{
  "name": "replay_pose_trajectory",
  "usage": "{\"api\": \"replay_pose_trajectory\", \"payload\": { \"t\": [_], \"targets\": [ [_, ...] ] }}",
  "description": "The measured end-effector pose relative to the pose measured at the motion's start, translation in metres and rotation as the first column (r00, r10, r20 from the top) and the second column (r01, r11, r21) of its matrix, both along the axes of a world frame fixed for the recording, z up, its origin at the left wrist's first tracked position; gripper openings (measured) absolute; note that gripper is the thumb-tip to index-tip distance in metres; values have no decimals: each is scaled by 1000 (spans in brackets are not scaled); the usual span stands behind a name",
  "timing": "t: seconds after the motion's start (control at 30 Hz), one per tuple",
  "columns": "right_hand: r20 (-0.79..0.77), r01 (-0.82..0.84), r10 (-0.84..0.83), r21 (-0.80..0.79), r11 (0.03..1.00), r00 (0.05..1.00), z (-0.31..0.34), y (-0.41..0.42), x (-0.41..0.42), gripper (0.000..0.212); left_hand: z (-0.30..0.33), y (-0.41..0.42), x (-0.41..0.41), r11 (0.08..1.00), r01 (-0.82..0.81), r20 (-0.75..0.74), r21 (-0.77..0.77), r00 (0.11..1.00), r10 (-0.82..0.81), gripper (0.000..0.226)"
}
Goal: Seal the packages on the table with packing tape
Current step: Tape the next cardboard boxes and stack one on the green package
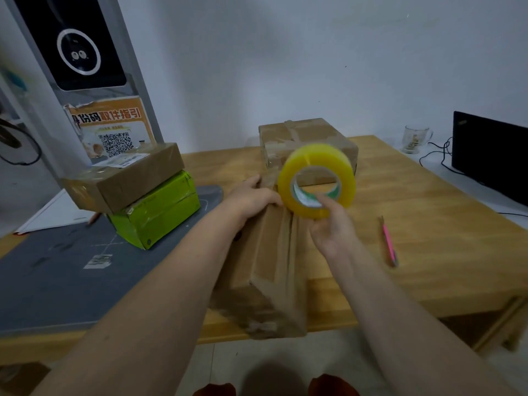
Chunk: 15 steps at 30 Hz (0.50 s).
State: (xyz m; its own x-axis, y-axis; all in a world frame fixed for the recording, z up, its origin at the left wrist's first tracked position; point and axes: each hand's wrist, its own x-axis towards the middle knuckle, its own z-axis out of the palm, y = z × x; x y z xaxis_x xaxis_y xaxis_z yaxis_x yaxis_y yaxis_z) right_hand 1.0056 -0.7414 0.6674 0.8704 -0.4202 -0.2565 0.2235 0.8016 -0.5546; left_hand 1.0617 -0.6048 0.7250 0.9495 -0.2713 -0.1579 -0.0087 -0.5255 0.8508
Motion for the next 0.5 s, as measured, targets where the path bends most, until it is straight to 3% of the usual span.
{"api": "replay_pose_trajectory", "payload": {
  "t": [0.07,0.1,0.17,0.23,0.3,0.4,0.5],
  "targets": [
    [69,28,-16,-179,984,997,23,-2,4,44,-2,6,-3,953,24,-78,-303,996,-50,82],
    [44,57,-44,-350,935,998,34,-2,5,44,-6,9,-4,912,44,-114,-407,989,-98,76],
    [-34,51,-104,-699,713,994,47,0,10,43,-17,13,-9,845,28,-173,-535,975,-142,63],
    [-104,-37,-103,-859,511,989,47,4,16,43,-32,18,-13,811,-32,-219,-585,968,-120,50],
    [-192,-149,-66,-899,412,979,37,9,21,47,-51,26,-18,805,-92,-264,-586,961,-83,44],
    [-275,-253,-16,-903,346,961,14,21,28,49,-69,38,-24,847,-167,-290,-504,957,16,28],
    [-278,-261,-30,-931,256,960,2,34,34,41,-65,44,-16,947,-220,-165,-235,969,185,10]
  ]
}}
